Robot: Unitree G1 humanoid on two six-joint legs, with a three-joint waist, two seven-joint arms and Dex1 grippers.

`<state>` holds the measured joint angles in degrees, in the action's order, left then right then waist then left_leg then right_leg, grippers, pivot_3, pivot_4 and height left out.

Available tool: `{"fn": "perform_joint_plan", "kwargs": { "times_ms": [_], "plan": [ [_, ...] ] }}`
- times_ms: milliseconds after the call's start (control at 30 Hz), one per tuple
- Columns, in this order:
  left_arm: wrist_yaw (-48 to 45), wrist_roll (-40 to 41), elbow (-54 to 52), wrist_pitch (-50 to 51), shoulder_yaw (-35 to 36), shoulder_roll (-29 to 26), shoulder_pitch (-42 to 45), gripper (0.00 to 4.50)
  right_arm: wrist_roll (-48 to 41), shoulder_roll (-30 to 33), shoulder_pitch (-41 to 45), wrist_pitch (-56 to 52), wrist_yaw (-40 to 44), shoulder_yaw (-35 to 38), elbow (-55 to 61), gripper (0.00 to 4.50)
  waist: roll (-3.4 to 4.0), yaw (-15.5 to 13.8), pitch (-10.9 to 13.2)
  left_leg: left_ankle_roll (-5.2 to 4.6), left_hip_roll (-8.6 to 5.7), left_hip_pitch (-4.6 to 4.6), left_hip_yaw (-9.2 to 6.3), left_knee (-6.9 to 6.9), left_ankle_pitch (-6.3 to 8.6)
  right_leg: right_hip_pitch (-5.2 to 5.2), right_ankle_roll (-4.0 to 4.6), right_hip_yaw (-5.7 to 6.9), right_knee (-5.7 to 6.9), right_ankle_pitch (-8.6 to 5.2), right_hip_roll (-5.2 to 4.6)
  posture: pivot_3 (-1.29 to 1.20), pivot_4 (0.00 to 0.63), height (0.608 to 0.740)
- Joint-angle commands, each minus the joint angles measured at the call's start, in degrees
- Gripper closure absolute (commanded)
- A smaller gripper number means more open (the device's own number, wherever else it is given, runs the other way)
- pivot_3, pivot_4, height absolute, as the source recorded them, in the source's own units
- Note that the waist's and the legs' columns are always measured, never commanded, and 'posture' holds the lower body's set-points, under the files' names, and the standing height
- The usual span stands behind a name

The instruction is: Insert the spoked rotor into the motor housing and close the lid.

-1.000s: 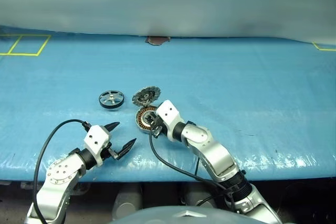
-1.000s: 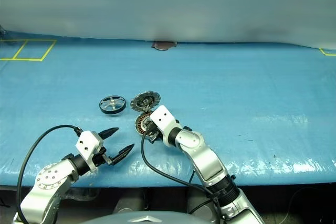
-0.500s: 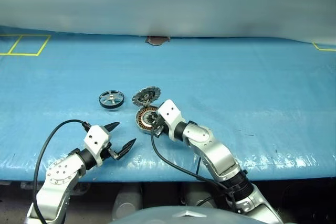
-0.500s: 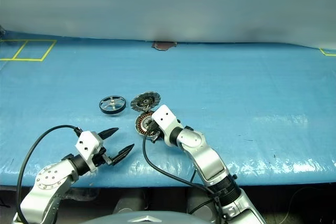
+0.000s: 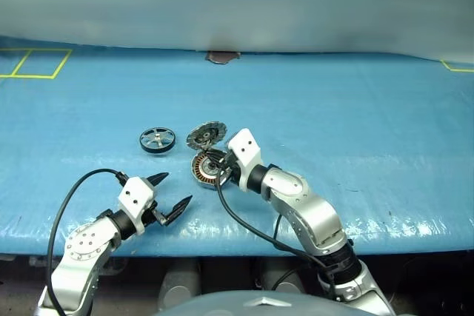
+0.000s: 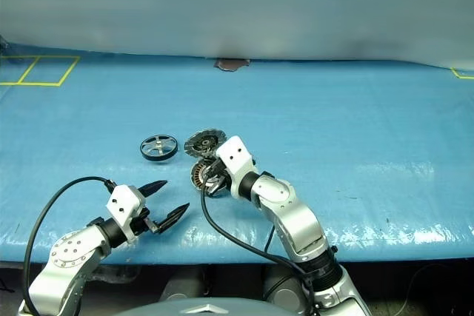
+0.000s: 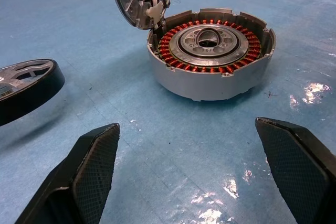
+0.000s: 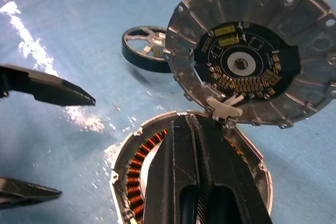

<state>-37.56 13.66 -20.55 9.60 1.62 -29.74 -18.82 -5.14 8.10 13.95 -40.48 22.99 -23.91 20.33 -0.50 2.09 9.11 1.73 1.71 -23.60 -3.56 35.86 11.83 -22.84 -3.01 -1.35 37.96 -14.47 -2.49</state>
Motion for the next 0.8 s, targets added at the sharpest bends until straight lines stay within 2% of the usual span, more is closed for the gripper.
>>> {"fn": "perform_joint_plan", "kwargs": {
  "times_ms": [33, 400, 800],
  "plan": [
    [-0.19, 0.34, -0.56, -0.78, 0.62, -0.05, 0.11, 0.0, 1.94, 0.24, 1.29, -0.2, -1.05, -2.24, 2.2, 4.43, 0.0, 0.0, 0.0, 0.0, 0.0, 0.0, 0.0, -0.01, 0.0, 0.0, 0.0, 0.0, 0.0, 0.0, 0.0, 0.0, 0.15, 0.74],
    [-0.14, 0.41, -0.74, -0.45, 0.62, -0.09, 0.0, 0.0, 3.02, -0.78, 1.7, -0.42, -1.24, -5.3, 0.1, 4.43, 0.0, 0.02, 0.0, 0.0, 0.01, 0.01, -0.01, -0.01, 0.0, 0.0, 0.01, 0.01, 0.01, 0.0, 0.01, 0.0, 0.15, 0.74],
    [-0.14, 0.55, -0.82, -0.15, 0.55, -0.05, 0.13, 0.0, 4.26, -1.85, 1.67, 1.82, -2.63, -3.95, -5.08, 4.43, 0.0, 0.02, 0.0, 0.0, 0.01, 0.0, -0.01, -0.01, 0.0, 0.0, 0.01, 0.0, 0.0, 0.0, 0.01, 0.0, 0.15, 0.74]
  ]
}}
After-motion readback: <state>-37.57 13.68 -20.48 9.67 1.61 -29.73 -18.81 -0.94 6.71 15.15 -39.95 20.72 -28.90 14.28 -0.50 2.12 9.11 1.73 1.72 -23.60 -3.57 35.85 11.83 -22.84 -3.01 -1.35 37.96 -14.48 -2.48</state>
